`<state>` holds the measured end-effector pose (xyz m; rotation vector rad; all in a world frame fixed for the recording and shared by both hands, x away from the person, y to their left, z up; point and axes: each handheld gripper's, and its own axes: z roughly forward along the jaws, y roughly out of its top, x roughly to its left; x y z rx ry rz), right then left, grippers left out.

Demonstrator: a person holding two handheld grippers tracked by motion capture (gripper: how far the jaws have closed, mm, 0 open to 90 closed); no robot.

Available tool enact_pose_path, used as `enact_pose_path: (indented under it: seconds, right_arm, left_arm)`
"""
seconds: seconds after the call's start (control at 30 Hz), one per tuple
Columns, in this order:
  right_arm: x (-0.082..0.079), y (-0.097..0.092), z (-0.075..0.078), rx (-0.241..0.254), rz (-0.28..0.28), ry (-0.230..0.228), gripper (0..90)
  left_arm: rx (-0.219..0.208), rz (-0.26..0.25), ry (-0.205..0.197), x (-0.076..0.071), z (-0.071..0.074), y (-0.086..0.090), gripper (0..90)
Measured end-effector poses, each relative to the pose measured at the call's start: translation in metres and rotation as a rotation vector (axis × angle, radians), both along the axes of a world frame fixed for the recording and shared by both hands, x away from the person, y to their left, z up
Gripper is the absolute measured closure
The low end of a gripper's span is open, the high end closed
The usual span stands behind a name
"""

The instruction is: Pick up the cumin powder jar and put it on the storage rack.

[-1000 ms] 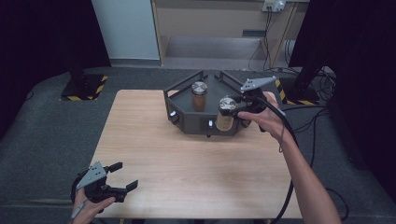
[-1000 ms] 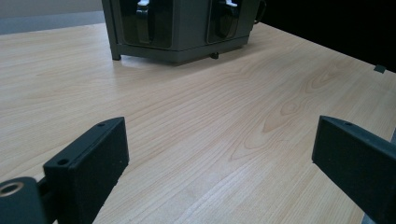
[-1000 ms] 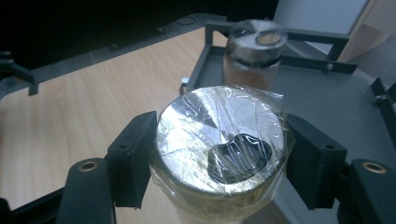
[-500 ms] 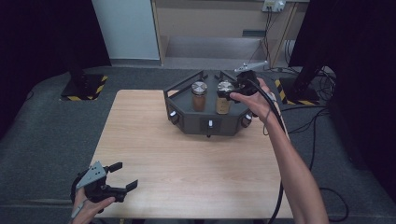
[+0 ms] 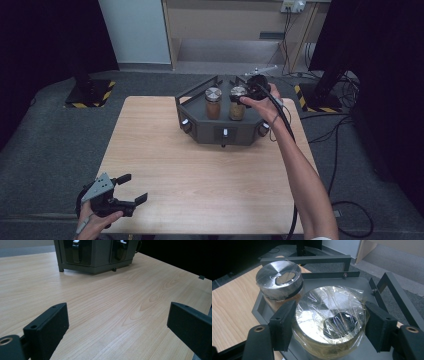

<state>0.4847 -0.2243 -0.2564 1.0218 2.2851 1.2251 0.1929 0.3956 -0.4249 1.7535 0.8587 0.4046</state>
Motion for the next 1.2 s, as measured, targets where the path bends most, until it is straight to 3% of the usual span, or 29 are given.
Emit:
enact_pose_path:
  seconds: [0.37,0.53,0.7,0.77,0.8,0.87,0.93,1.03,1.2]
  right_arm:
    - [0.005,0.006,-0.006,-0.008,0.007,0.012,32.6]
    - [0.003,0.004,-0.009,0.015,-0.01,0.017,31.8]
    - [0.001,0.002,-0.012,0.048,-0.038,0.027,15.2]
    - [-0.003,0.001,-0.014,0.045,-0.033,-0.006,9.6]
    - [-0.006,-0.002,-0.016,0.056,-0.033,-0.025,7.9]
    - [-0.008,-0.009,-0.016,0.099,-0.033,-0.02,5.5]
    - [-0.012,-0.013,-0.014,0.108,-0.039,-0.035,4.9]
    - [-0.014,-0.027,-0.013,0.172,-0.039,-0.024,4.1]
    - [-0.025,-0.044,-0.003,0.201,-0.036,-0.045,3.7]
  left_arm:
    - [0.003,0.003,-0.004,-0.001,0.0,-0.001,2.7]
    - [0.004,0.0,-0.004,-0.001,0.0,-0.001,2.7]
    - [0.007,0.001,-0.007,-0.002,0.001,-0.002,2.7]
    - [0.009,-0.001,-0.009,-0.002,0.001,-0.002,2.7]
    - [0.009,-0.002,-0.009,-0.002,0.001,-0.002,2.7]
    - [0.012,-0.002,-0.007,-0.001,0.001,-0.002,2.7]
    - [0.01,-0.003,-0.008,-0.001,0.001,-0.002,2.7]
    - [0.013,-0.004,-0.009,-0.001,0.001,-0.003,2.7]
    - [0.019,-0.004,-0.012,-0.002,0.002,-0.003,2.7]
